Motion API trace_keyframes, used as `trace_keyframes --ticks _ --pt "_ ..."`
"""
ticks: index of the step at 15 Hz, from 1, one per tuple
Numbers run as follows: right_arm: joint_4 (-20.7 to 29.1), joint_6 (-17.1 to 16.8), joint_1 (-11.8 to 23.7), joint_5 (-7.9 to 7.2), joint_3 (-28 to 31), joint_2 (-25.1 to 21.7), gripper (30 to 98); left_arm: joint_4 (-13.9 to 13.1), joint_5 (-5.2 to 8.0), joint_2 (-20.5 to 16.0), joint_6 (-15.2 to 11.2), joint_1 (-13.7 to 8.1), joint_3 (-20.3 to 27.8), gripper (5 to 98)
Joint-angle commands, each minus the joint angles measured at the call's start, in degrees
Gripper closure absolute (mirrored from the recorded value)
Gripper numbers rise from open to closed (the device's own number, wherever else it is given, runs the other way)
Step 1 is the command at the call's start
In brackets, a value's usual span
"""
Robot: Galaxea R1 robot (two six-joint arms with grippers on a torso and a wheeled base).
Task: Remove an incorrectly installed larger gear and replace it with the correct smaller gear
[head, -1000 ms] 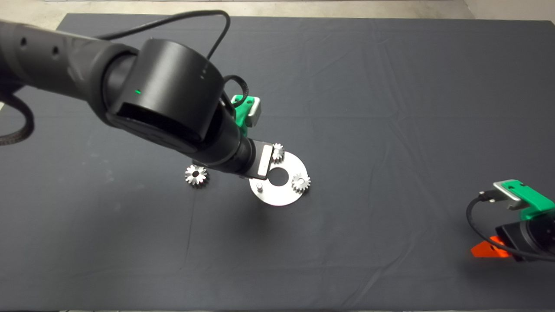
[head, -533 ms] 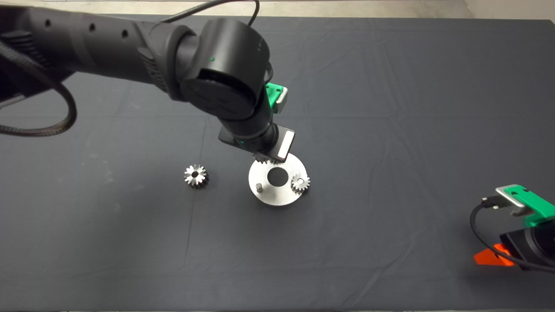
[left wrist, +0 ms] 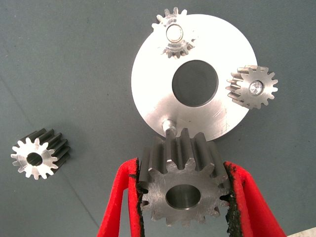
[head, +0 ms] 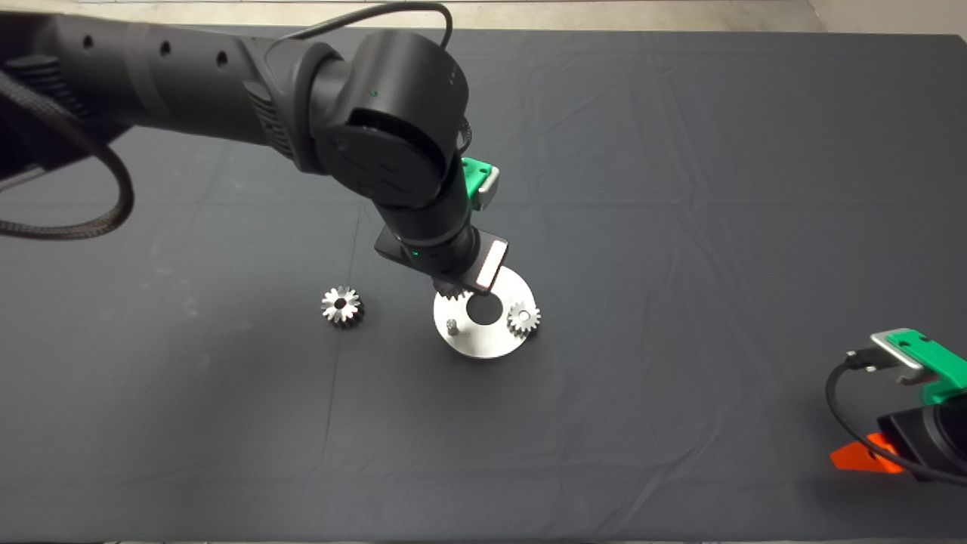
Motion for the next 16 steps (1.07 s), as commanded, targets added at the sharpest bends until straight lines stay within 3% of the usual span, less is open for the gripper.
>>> trace_keyframes --ticks 1,3,12,16 --pt "-1.46 0.46 0.66 -4.32 1.81 -3.66 39.7 -0.64 3.05 0.36 0.77 2.31 -0.04 77.5" --pt "-1.55 0.37 0.66 -4.32 1.81 -6.35 39.7 0.02 3.05 0.36 0.8 4.84 -0.13 77.7" --pt "-1.55 0.31 0.66 -4.23 1.81 -6.7 39.7 2.67 3.11 -0.34 0.8 5.36 -0.04 77.7" --pt "-1.55 0.37 0.66 -4.23 1.81 -6.44 39.7 4.67 3.05 -0.96 0.8 7.12 -0.04 77.8"
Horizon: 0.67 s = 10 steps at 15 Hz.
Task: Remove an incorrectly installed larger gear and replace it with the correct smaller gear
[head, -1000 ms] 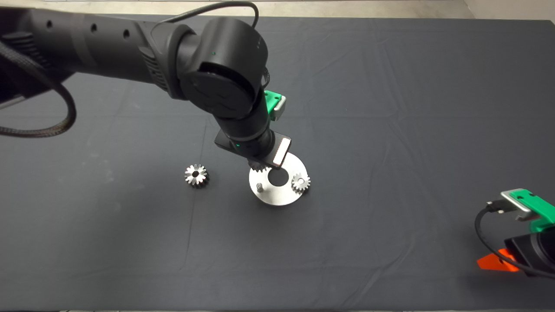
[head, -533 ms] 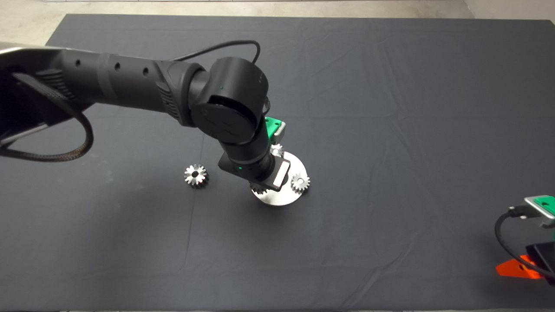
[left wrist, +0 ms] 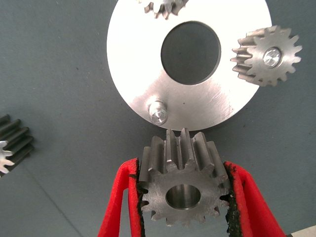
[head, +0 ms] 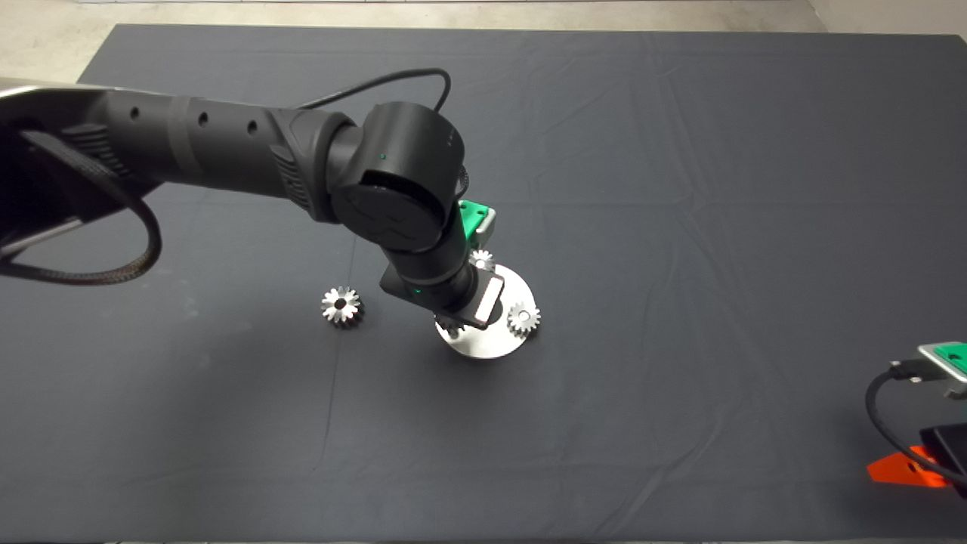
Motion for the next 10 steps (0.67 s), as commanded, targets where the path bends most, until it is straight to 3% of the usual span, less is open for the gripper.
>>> trace_keyframes --ticks 1,6,10 --pt "-1.47 0.36 0.64 -4.26 0.59 -0.29 39.7 2.46 3.06 -0.75 0.3 0.32 0.23 77.8" --pt "-1.35 0.36 0.55 -4.17 0.59 -0.03 39.7 3.87 3.06 -1.31 0.3 1.21 0.14 77.9" --pt "-1.43 0.36 0.55 -4.35 0.59 -0.12 39.7 5.54 3.06 -1.31 0.3 3.39 0.05 77.9"
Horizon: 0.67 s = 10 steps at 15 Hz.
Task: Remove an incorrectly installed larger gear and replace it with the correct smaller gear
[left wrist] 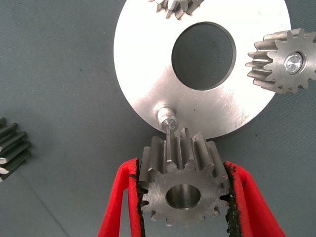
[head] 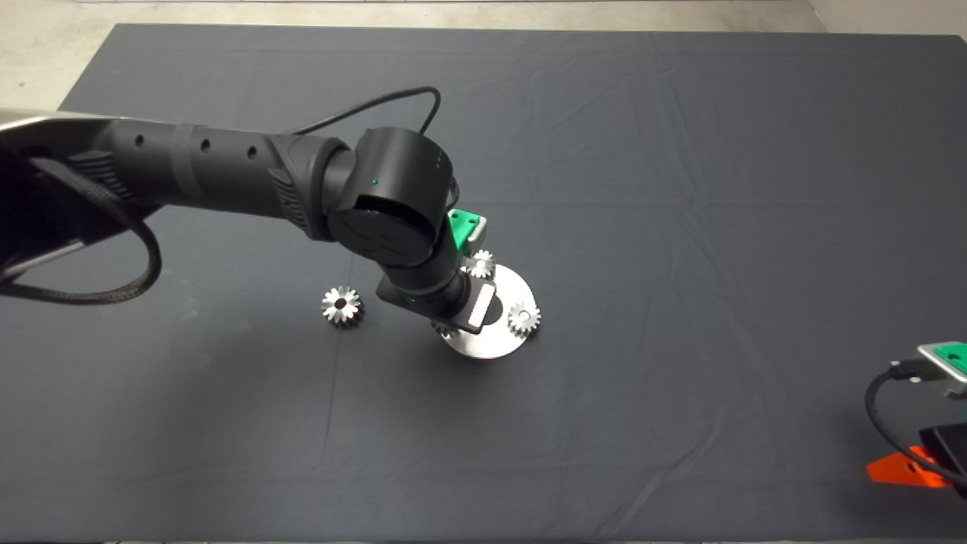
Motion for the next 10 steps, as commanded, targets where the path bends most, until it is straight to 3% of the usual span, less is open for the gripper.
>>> trace_keyframes --ticks 1,10 --pt "-1.46 0.36 0.55 -4.35 0.57 -0.18 39.7 2.32 3.02 -0.18 0.28 1.14 0.05 77.9" --pt "-1.46 0.36 0.52 -4.35 0.57 -0.06 39.7 4.47 2.98 0.17 2.01 2.38 -2.3 77.9"
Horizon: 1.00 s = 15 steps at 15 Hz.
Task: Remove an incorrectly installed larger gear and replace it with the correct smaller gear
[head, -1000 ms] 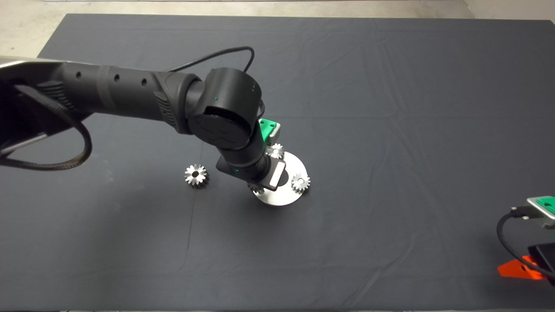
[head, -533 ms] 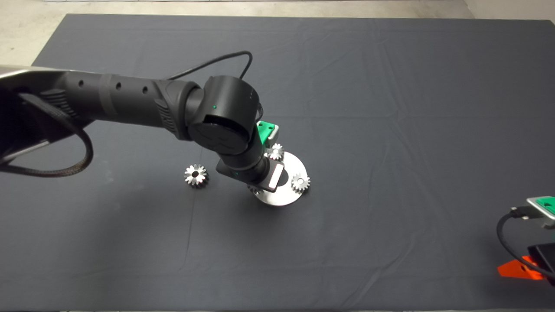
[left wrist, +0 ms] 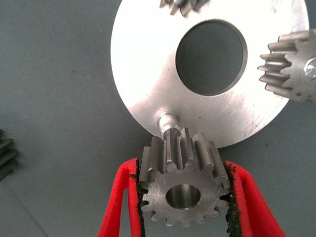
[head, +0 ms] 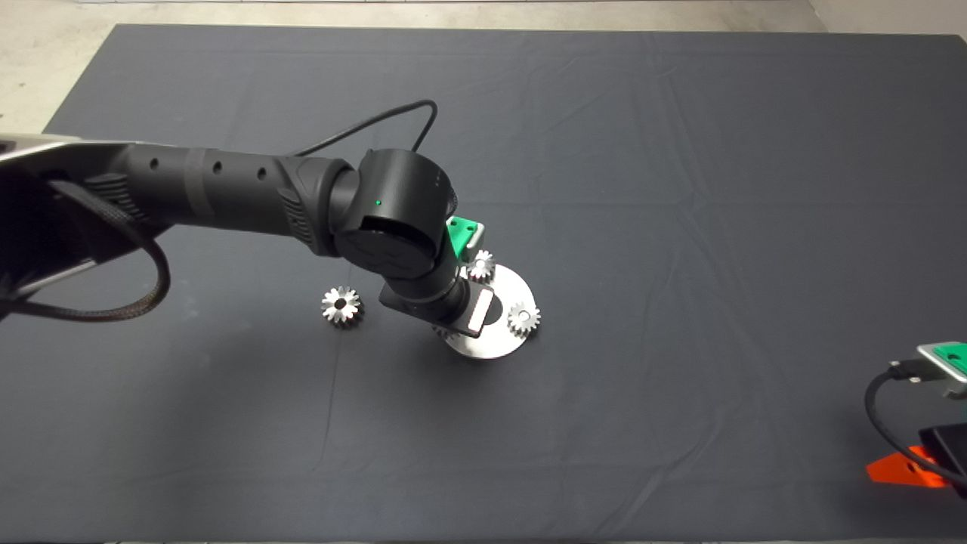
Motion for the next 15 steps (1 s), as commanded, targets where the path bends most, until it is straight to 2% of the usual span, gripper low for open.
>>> trace_keyframes --ticks 1,4,8,15 --pt "-1.46 0.36 0.57 -4.37 0.54 -0.22 39.7 1.39 3.03 0.43 1.59 -0.34 -1.5 77.9" --pt "-1.46 0.36 0.57 -4.37 0.54 -0.13 39.7 2.04 2.95 0.52 1.76 0.63 -2.24 77.9" --pt "-1.54 0.36 0.31 -4.37 0.46 0.48 39.7 2.1 2.86 0.95 4.83 0.95 -4.49 77.9" --pt "-1.55 0.36 0.29 -4.37 0.37 0.39 39.7 2.09 2.87 2.54 5.81 1.11 -6.68 78.0"
